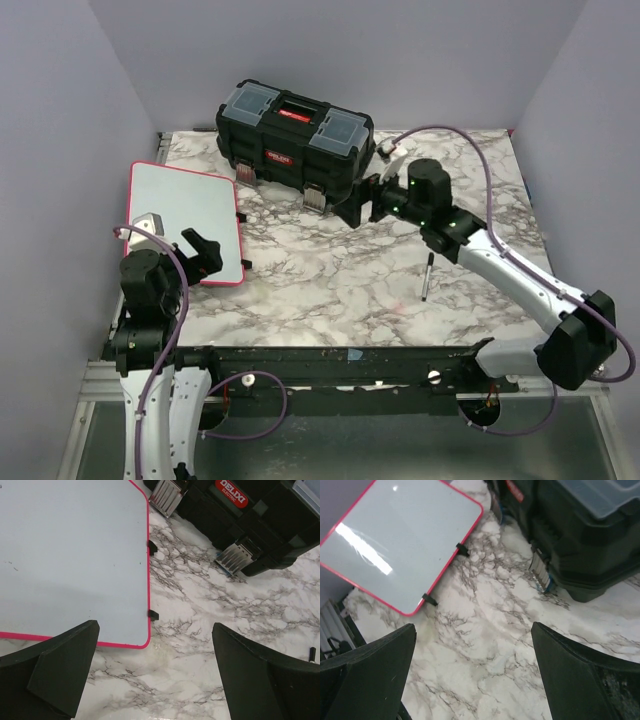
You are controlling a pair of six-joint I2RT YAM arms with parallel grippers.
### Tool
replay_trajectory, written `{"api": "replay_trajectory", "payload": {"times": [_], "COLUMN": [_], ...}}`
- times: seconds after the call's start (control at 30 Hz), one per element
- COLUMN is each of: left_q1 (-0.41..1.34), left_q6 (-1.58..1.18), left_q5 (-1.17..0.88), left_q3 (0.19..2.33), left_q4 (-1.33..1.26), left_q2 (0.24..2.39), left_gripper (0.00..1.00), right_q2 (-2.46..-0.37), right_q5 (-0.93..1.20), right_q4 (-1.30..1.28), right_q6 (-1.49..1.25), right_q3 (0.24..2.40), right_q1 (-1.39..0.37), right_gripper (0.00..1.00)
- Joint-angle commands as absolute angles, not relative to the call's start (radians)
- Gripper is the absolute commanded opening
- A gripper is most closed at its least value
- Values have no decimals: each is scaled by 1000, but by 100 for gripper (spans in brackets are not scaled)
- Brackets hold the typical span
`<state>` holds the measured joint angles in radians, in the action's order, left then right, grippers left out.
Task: Write a sentence on the whiteboard
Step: Move the whiteboard to the center of the board.
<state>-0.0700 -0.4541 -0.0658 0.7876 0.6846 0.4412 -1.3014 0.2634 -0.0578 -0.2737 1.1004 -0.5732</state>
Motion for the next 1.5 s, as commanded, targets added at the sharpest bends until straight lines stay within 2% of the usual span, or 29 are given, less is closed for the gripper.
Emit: {"api": "replay_trajectory", "payload": {"times": [0.0, 0.2, 0.87, 0.93, 1.33, 1.47], "left_q1": [-71, -71, -71, -72, -71, -72], "left_q6": [-457, -477, -483, -483, -486, -486], "left_q5": [-72, -61, -34, -32, -29, -31], "left_q3": [810, 807, 776, 776, 776, 776], "left_q4": [774, 825, 802, 802, 805, 806], "left_q2": [390, 325, 310, 314, 327, 325], "left_gripper": [99, 99, 99, 99, 97, 97], "right_q2": [-1387, -1504, -1871, -1923, -2140, -2197], "right_q5": [253, 340, 623, 654, 639, 620], "right_q4": [-87, -37, 440, 445, 583, 612], "right_q6": [-102, -9, 368, 375, 318, 281], "right_q3": [1127, 1154, 1126, 1165, 1313, 1359], "right_q1": [-661, -749, -907, -910, -935, -936], "right_gripper": [100, 100, 98, 94, 88, 83]}}
